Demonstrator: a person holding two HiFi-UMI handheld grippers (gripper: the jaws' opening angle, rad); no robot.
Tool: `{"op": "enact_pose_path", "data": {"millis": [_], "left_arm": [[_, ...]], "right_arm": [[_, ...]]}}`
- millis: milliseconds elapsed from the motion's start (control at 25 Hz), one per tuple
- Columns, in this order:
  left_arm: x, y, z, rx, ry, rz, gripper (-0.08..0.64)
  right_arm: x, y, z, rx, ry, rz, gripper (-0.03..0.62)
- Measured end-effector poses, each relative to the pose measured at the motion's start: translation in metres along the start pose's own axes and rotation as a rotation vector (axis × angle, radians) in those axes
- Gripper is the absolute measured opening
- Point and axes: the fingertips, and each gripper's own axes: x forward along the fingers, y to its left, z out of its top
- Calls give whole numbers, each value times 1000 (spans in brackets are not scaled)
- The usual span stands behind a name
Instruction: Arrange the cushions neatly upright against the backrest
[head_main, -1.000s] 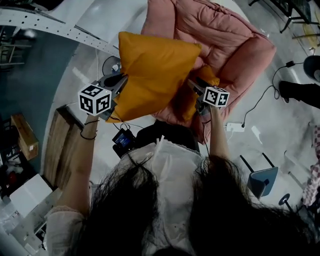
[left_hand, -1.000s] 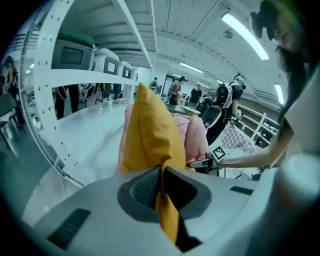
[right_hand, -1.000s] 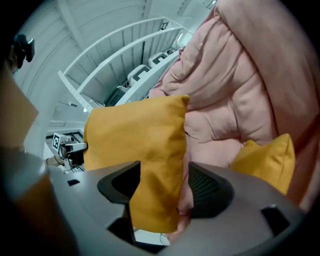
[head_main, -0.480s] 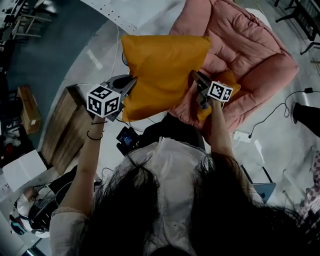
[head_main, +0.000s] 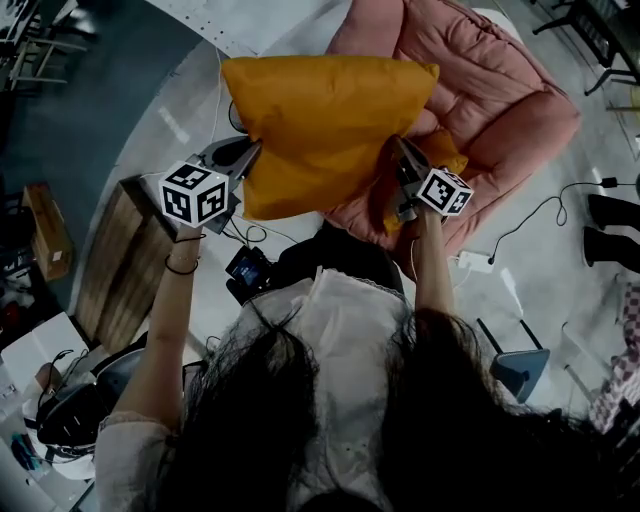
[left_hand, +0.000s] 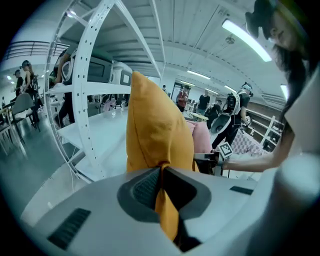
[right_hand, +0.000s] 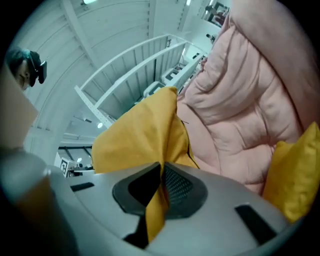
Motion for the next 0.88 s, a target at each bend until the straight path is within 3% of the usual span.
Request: {"op": "enact_pose_path", "data": {"millis": [160, 280, 360, 680, 760, 880], "left_arm": [[20, -15, 33, 17, -49, -57, 32], [52, -23, 69, 27, -96, -97, 32], [77, -21, 96, 54, -104, -96, 32], [186, -47, 179, 156, -63, -183, 32], [213, -54, 190, 109, -59, -207, 31], [251, -64, 205, -23, -64, -257, 31]], "right_arm": [[-27, 15, 72, -63, -152, -5, 41], [-48, 11, 114, -144, -192, -52, 40], [-58, 1, 128, -181, -192, -97, 37], [-116, -23, 150, -146, -332, -210, 32], [-126, -26, 154, -142, -359, -232, 32], [-137, -36, 166, -137, -398, -265, 32]]}}
